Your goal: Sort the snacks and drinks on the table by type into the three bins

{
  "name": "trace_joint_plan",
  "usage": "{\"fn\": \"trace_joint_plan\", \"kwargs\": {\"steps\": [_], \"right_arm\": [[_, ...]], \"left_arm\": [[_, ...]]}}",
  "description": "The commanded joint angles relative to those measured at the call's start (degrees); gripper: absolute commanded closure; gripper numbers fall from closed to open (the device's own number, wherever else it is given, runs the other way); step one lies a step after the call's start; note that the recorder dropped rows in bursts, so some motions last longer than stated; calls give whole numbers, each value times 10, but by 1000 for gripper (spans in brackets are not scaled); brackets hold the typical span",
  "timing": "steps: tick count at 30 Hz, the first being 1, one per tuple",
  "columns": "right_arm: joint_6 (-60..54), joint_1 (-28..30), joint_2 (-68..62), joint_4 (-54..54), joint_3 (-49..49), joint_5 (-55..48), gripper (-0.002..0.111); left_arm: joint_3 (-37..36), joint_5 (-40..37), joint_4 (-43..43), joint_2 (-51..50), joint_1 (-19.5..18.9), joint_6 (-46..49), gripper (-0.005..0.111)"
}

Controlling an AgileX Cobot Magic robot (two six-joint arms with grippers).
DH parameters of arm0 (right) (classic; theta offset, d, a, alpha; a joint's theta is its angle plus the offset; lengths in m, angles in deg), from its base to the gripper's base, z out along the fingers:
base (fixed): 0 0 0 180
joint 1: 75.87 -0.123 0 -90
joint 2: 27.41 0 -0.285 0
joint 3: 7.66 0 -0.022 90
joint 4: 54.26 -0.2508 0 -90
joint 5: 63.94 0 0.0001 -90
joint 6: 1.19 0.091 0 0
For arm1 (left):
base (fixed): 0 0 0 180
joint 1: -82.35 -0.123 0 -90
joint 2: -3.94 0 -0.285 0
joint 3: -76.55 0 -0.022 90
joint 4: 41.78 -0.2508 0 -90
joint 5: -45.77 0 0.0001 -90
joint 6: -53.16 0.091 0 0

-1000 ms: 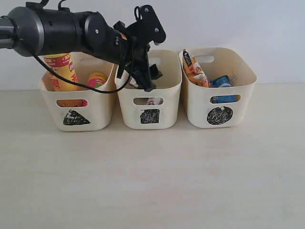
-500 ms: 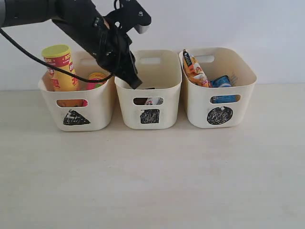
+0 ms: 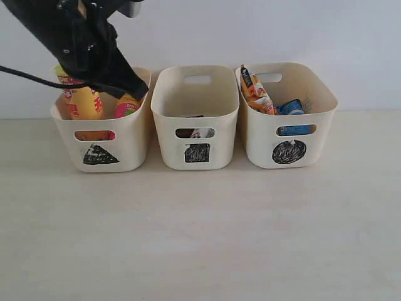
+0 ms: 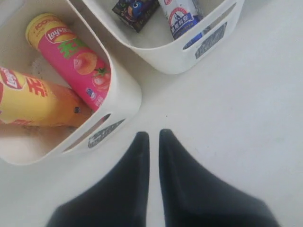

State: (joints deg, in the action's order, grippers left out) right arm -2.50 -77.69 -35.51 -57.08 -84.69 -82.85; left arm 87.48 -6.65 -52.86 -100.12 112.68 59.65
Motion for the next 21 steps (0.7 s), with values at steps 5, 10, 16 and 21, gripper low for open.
{"fn": "trace_joint_plan", "kwargs": {"steps": [5, 10, 16, 21], "right_arm": [[-1, 1, 3, 4, -2, 2, 108], [-1, 1, 3, 4, -2, 2, 108], [-1, 1, 3, 4, -2, 2, 108], [-1, 1, 3, 4, -2, 2, 108]], "left_arm": [[-168, 126, 20, 124, -1, -68, 103], [-260, 184, 73, 196, -1, -73, 103], [-335, 191, 75, 284, -1, -96, 103], [-376, 196, 77, 347, -1, -132, 103]]}}
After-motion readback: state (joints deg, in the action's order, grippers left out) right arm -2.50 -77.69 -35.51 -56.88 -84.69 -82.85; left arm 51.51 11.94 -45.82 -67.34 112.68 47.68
